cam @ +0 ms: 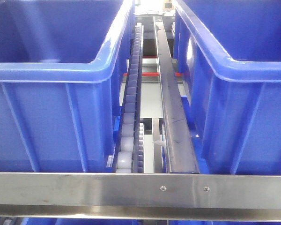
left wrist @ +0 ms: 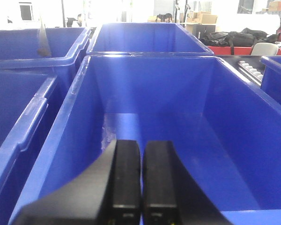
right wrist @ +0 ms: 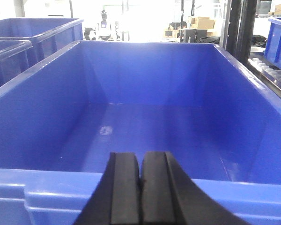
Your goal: Pick and sort blue part to right shelf
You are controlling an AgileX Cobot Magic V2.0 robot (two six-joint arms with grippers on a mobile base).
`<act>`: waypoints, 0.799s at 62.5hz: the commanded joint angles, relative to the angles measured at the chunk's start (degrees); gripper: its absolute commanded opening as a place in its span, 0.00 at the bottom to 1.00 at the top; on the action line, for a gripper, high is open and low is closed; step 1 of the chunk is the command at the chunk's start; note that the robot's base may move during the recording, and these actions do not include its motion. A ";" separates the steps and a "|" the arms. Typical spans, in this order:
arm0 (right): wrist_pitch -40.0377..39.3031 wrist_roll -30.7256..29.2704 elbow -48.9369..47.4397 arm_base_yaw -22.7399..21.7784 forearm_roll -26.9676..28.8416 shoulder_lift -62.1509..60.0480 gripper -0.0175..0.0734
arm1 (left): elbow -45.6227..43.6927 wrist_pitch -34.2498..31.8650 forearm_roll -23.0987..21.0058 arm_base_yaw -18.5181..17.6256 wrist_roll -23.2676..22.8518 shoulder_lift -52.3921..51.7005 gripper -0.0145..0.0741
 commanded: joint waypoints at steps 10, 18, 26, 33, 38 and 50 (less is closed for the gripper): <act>-5.44 -0.15 -1.14 -0.41 0.01 -1.31 0.24 | -1.31 -4.62 0.07 0.07 -0.21 0.54 0.30; -5.44 -0.15 -1.14 -0.41 0.01 -1.31 0.24 | 1.50 -4.37 5.56 2.05 -6.30 -1.81 0.30; -5.44 -0.15 -1.14 -0.41 0.01 -1.31 0.24 | 6.12 -3.95 10.98 4.23 -9.42 -6.52 0.30; -5.44 -0.15 -1.14 -0.41 0.01 -1.31 0.24 | 10.70 -6.93 11.11 4.47 -9.42 -10.22 0.30; -5.44 -0.15 -1.14 -0.41 0.01 -1.31 0.24 | 13.57 -9.19 10.75 4.47 -9.42 -11.83 0.30; -5.44 -0.15 -1.14 -0.41 0.01 -1.31 0.24 | 17.67 -10.72 8.90 4.24 -9.42 -11.94 0.30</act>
